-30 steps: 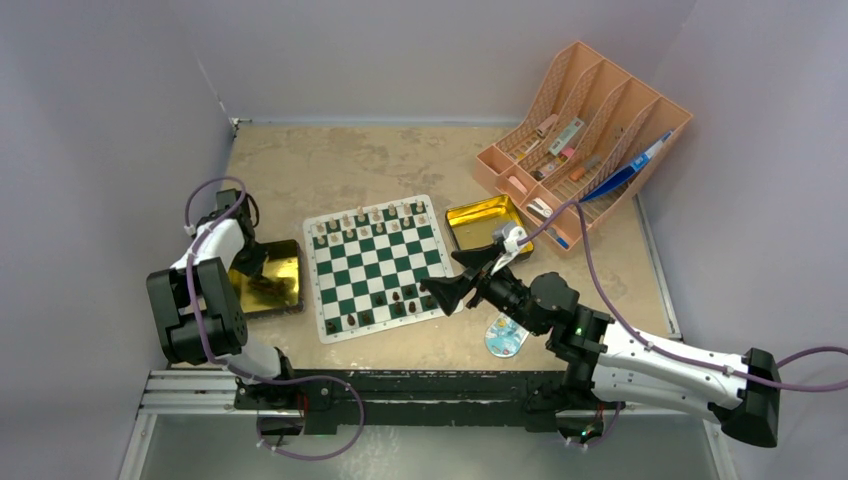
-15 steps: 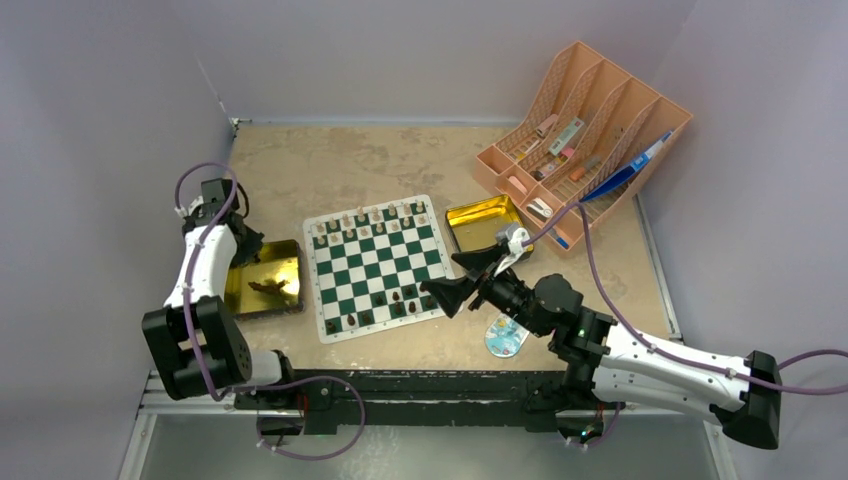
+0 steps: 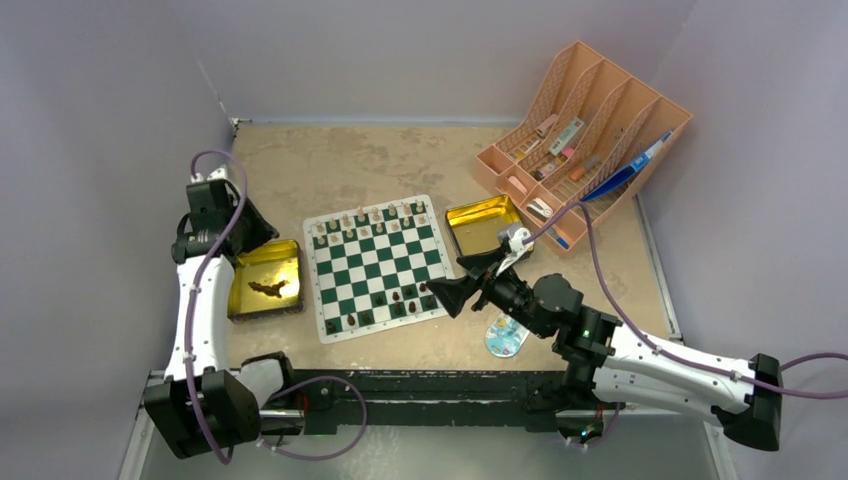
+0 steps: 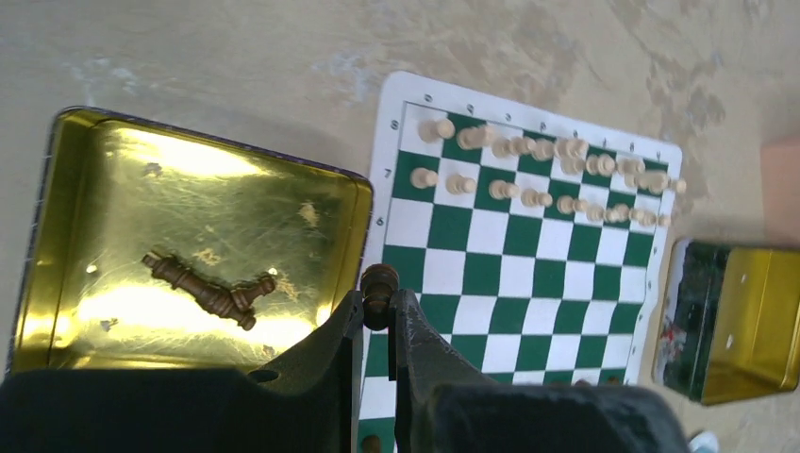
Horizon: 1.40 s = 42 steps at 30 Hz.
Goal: Set up the chess pieces on the board
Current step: Place the chess piece on the chessboard.
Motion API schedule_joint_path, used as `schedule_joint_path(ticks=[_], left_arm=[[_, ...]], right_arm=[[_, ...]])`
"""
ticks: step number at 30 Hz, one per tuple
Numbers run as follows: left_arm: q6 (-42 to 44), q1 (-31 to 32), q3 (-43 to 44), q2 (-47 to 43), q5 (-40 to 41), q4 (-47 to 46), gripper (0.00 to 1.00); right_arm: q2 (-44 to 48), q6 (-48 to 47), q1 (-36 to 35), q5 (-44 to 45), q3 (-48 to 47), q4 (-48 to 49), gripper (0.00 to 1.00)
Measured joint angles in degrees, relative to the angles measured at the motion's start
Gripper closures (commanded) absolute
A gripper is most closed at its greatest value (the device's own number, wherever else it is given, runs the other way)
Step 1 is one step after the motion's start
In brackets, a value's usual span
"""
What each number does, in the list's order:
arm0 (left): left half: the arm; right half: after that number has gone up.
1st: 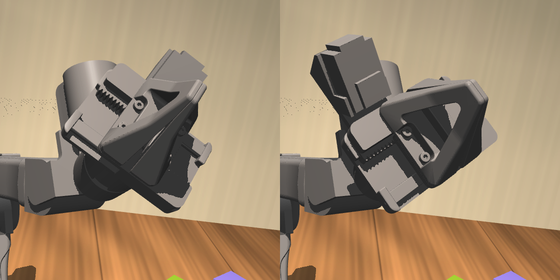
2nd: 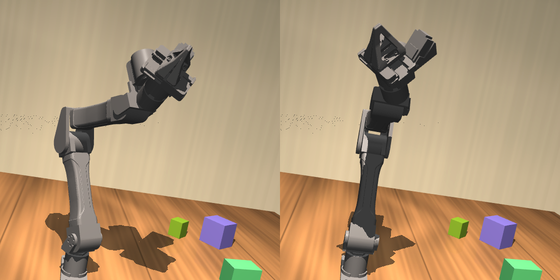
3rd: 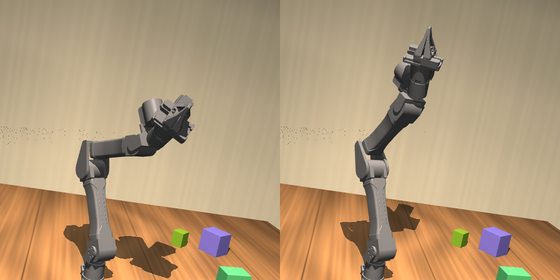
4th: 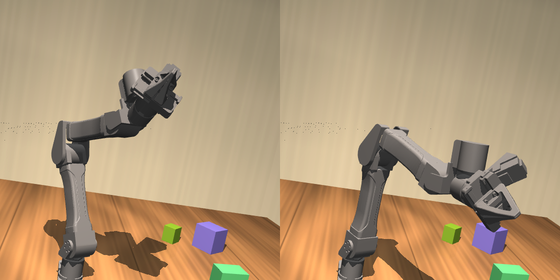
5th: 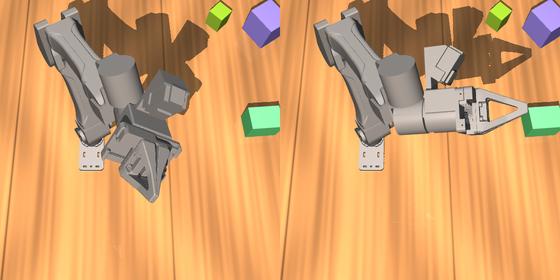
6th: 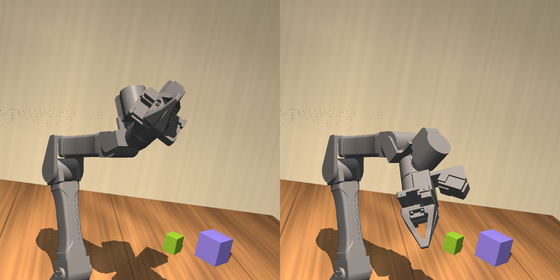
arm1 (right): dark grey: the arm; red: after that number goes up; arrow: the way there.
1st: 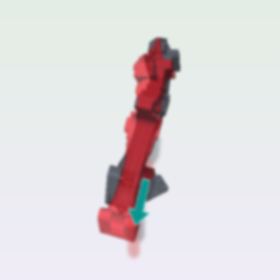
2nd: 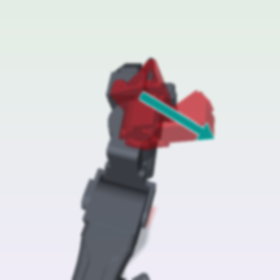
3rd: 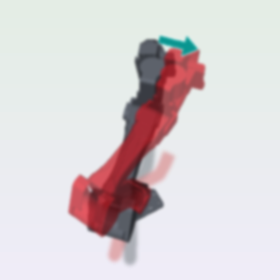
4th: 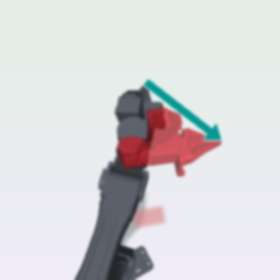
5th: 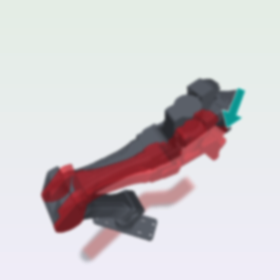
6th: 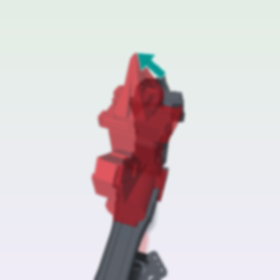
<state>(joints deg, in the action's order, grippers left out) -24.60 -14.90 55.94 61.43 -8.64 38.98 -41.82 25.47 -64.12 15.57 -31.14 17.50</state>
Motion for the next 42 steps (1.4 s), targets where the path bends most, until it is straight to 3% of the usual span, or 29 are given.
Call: schedule_joint_path(ticks=[14,28,42], left_arm=[[1.53,21.66,-1.79,5.75,0.66,0.09,1.0],[-3.28,44.09,-4.33,12.87,4.83,0.44,0.97],[-6.19,47.54,-5.75,17.49,9.55,-0.35,0.97]], right_arm=[[2.73,-1.84,0.0,4.5,-5.55,-7.1,0.01],[3.63,-2.36,0.0,8.07,-5.53,-12.5,0.01],[5.2,-2.38,0.0,9.4,-5.53,-15.72,0.01]])
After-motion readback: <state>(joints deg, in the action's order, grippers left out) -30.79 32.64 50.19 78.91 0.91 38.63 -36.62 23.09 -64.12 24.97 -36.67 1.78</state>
